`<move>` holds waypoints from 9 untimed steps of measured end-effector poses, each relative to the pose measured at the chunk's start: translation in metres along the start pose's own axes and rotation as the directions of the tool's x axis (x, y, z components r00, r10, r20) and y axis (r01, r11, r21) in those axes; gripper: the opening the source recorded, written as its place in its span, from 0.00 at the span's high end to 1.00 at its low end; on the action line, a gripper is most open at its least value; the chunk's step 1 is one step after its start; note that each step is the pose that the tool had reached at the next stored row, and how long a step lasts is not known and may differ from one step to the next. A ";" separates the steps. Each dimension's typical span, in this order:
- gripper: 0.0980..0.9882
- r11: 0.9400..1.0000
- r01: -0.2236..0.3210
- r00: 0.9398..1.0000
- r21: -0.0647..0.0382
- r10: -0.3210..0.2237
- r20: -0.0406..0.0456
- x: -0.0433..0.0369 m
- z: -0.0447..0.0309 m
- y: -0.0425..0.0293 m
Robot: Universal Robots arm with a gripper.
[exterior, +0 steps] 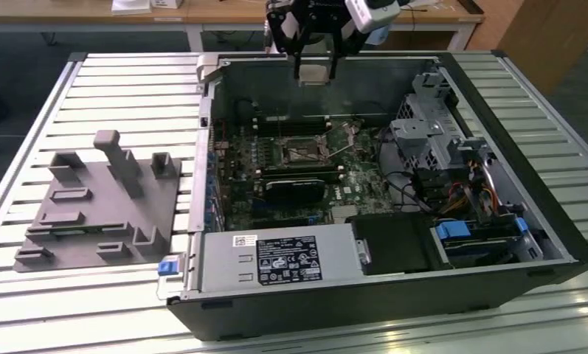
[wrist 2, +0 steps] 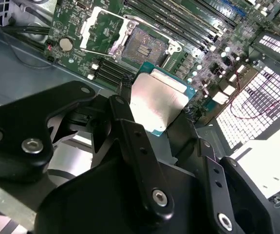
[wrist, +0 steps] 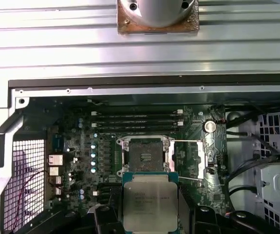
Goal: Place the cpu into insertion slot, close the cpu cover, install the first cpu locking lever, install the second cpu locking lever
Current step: 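Place the cpu into insertion slot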
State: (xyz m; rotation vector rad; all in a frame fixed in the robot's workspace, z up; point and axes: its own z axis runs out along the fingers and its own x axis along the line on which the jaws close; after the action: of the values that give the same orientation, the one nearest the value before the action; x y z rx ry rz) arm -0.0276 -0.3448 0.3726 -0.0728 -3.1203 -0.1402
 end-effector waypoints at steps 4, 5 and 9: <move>0.50 1.000 -0.019 1.000 0.000 0.019 0.002 0.0000 0.0000 0.0000; 0.50 1.000 -0.023 1.000 -0.001 0.023 0.002 0.0000 0.0001 0.0000; 0.50 0.999 -0.039 0.999 -0.001 0.039 0.003 0.0000 0.0001 0.0000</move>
State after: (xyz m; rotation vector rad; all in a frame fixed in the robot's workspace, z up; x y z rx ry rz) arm -0.0277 -0.3448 0.3725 -0.1337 -3.1201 -0.1408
